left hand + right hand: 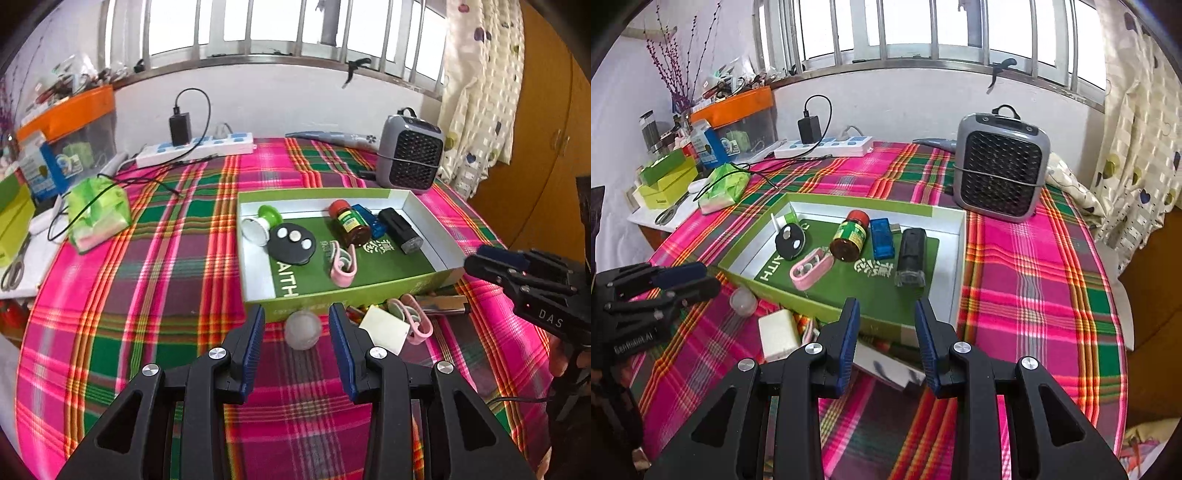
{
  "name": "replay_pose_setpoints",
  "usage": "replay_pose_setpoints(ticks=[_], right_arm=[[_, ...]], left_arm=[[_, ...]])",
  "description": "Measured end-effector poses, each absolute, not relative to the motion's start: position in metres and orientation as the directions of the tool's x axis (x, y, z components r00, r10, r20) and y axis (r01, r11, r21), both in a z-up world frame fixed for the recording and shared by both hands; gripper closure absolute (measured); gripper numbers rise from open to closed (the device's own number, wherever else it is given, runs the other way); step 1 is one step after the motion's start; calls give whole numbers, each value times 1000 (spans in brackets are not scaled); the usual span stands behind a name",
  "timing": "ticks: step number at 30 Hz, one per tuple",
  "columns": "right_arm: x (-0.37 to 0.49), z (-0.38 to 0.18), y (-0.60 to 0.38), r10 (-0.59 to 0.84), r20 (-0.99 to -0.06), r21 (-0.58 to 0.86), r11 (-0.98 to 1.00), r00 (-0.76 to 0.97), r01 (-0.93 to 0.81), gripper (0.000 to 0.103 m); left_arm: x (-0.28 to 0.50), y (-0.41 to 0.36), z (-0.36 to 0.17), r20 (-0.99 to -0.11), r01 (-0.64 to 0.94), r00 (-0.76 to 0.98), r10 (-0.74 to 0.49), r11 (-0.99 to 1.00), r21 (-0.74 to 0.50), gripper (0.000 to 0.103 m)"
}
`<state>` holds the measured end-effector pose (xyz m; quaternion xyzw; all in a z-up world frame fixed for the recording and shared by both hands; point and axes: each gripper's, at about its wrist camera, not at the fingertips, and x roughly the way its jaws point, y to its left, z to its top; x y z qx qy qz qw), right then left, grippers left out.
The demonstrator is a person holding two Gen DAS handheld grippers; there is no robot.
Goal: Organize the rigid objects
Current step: 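Lift both open tools out of the box toward the remaining items, then grasp frosted white round cap with left tool while right tool grasps white power bank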
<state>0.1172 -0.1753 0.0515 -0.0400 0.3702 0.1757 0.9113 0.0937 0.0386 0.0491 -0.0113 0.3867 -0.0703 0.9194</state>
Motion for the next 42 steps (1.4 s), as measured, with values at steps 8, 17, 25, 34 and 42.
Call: replay_pose_setpoints(ticks=[8, 17, 25, 34, 42], right_arm=[[106, 43, -193, 288, -694, 80, 942, 660, -327, 70], [113, 20, -192, 333, -735, 111, 919, 591, -379, 65], [122, 13, -178, 360, -748, 86, 886, 558, -456, 61], [116, 9, -170, 358, -784, 19, 831, 508, -556, 61], [125, 2, -166, 341, -796, -1, 827, 501, -563, 61]], left_arm=[[86, 54, 43, -716, 96, 683, -145, 989, -109, 68], [84, 61, 28, -744, 99, 650, -158, 987, -123, 68], [87, 63, 22, -753, 109, 633, -179, 984, -142, 68], [97, 59, 19, -760, 125, 618, -199, 980, -155, 68], [100, 57, 15, -765, 132, 607, -216, 976, -172, 68]])
